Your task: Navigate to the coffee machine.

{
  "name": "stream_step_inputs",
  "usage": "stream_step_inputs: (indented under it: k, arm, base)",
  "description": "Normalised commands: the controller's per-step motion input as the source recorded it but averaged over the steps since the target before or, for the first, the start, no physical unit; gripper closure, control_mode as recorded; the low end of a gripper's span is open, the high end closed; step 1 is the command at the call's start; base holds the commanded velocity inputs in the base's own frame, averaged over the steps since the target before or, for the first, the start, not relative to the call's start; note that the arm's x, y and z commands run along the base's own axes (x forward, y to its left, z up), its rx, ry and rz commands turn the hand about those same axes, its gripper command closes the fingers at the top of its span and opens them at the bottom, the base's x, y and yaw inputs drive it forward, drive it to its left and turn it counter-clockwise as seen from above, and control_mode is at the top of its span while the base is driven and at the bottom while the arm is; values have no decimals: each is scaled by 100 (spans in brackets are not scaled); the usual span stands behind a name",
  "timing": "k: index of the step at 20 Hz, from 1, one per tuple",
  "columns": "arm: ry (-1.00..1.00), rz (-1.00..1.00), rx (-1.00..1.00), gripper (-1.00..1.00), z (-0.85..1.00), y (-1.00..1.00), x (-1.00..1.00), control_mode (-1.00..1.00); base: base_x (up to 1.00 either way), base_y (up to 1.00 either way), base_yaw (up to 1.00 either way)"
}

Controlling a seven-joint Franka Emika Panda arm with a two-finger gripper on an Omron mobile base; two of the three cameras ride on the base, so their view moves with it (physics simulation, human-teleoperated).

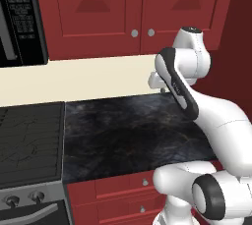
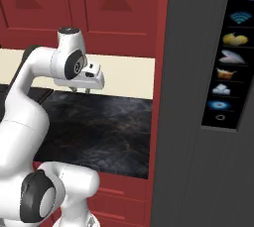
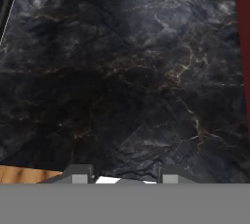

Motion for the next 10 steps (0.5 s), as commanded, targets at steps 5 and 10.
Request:
stream_step_inputs:
  k: [5, 10]
  arm:
    - [-3, -1, 0, -100, 0, 0, -65, -100]
    - [-25, -3, 0, -100, -1, -1, -100, -100]
  base:
    - [0, 0, 0]
    - [0, 0, 0]
